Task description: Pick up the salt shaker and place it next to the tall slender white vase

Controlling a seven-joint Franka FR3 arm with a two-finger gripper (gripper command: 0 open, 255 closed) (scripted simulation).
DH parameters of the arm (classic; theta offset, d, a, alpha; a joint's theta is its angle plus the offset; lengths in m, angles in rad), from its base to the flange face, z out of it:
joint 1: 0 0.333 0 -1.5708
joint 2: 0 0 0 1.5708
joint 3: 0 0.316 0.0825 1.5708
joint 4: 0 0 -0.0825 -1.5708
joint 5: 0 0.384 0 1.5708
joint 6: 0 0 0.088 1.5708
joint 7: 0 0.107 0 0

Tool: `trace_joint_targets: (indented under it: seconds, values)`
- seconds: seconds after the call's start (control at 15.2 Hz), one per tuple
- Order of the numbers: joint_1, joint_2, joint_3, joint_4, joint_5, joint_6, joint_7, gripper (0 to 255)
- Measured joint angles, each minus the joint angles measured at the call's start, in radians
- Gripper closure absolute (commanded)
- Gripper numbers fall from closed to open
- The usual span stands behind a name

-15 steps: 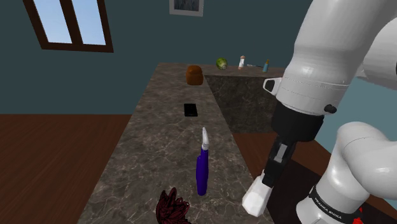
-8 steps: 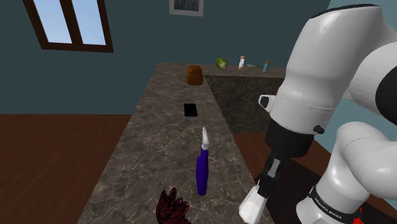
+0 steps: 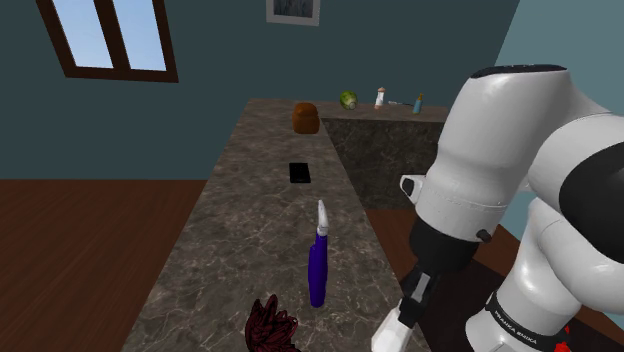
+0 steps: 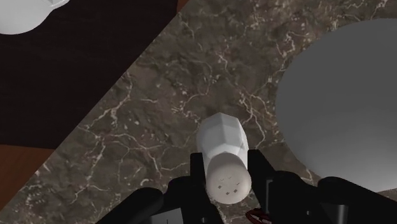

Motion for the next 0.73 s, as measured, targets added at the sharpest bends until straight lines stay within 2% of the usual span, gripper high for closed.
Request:
trace_joint_targets:
  seconds: [0.73]
  values:
    - [0.012,0.087,0.093,-0.096,0.085,0.181,-0.022,255]
